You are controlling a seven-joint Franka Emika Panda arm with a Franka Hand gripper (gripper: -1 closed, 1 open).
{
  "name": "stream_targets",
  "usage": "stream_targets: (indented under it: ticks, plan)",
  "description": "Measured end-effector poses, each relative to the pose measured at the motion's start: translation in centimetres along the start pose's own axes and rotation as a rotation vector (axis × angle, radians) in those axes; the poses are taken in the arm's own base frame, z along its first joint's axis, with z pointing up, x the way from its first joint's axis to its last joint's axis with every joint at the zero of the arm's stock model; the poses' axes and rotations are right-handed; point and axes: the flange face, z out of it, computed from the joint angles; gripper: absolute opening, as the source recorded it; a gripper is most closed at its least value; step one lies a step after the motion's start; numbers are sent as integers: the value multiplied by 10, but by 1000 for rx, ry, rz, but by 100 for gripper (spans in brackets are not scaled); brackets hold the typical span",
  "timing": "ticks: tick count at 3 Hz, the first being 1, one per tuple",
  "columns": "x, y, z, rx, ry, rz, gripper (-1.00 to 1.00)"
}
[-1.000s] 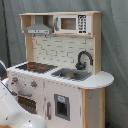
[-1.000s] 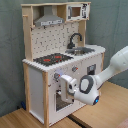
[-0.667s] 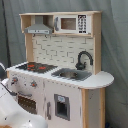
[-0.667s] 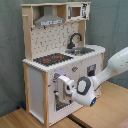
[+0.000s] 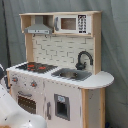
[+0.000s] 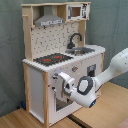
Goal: Play with the kitchen
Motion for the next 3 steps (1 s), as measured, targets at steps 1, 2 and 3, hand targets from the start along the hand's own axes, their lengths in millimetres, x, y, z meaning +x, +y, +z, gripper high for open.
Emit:
stream_targets:
  ticks: [1,2,3]
  plan:
    - [4,7,1,-7,-53,-47,100]
    - [5,14,0,-3,-101,-90,100]
    - [5,25,1,-1,-155,-127,100]
